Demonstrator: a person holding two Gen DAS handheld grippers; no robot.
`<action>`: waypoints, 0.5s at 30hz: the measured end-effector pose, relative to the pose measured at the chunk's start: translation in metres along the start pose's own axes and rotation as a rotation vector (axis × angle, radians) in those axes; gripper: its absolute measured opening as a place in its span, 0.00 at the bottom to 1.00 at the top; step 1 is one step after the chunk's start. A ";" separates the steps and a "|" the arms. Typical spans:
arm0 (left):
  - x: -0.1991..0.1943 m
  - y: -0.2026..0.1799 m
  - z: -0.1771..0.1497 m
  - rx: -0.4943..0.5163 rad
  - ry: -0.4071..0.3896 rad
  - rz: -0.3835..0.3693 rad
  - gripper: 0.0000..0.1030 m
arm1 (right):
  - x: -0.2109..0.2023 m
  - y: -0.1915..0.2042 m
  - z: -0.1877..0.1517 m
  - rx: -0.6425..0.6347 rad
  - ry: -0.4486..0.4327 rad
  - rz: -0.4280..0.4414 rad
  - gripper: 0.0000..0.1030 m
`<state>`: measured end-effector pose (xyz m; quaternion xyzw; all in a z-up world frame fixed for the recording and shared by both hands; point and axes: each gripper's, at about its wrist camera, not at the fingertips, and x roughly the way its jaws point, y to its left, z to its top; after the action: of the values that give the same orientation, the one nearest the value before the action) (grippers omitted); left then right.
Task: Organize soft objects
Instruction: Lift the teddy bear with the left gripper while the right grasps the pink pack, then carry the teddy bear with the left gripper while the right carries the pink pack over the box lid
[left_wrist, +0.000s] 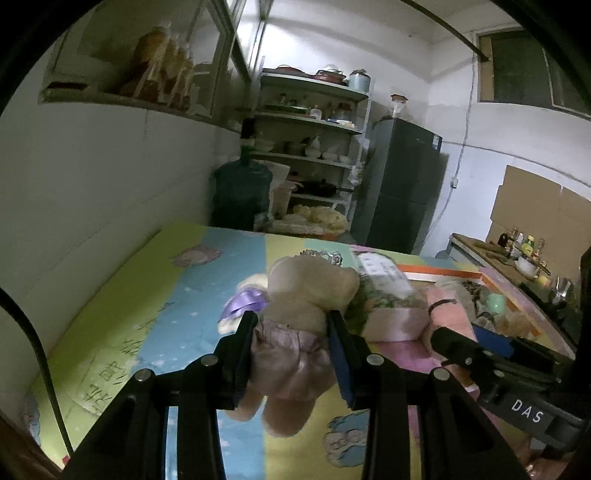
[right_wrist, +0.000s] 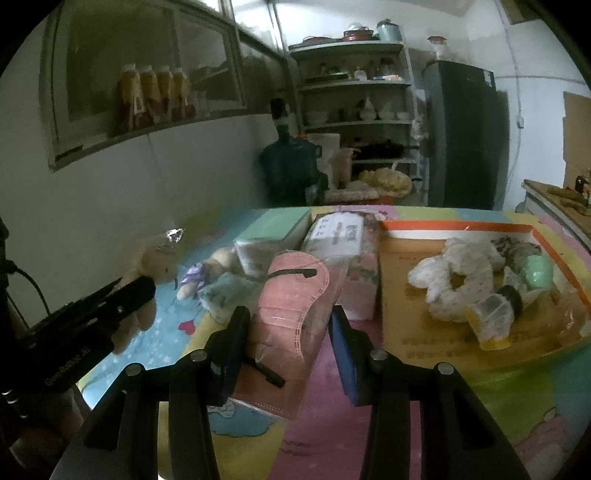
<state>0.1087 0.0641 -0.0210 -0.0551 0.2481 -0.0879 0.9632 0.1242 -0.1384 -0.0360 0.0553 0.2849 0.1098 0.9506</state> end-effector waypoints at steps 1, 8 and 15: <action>0.001 -0.004 0.001 0.003 0.000 -0.003 0.37 | -0.002 -0.003 0.000 0.004 -0.005 -0.001 0.43; 0.008 -0.029 0.007 0.019 0.007 -0.032 0.38 | -0.013 -0.025 0.005 0.028 -0.027 -0.010 0.44; 0.014 -0.055 0.014 0.043 0.002 -0.064 0.37 | -0.021 -0.048 0.008 0.051 -0.041 -0.026 0.44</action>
<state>0.1194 0.0082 -0.0073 -0.0423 0.2453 -0.1241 0.9605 0.1204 -0.1897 -0.0263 0.0780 0.2687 0.0888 0.9559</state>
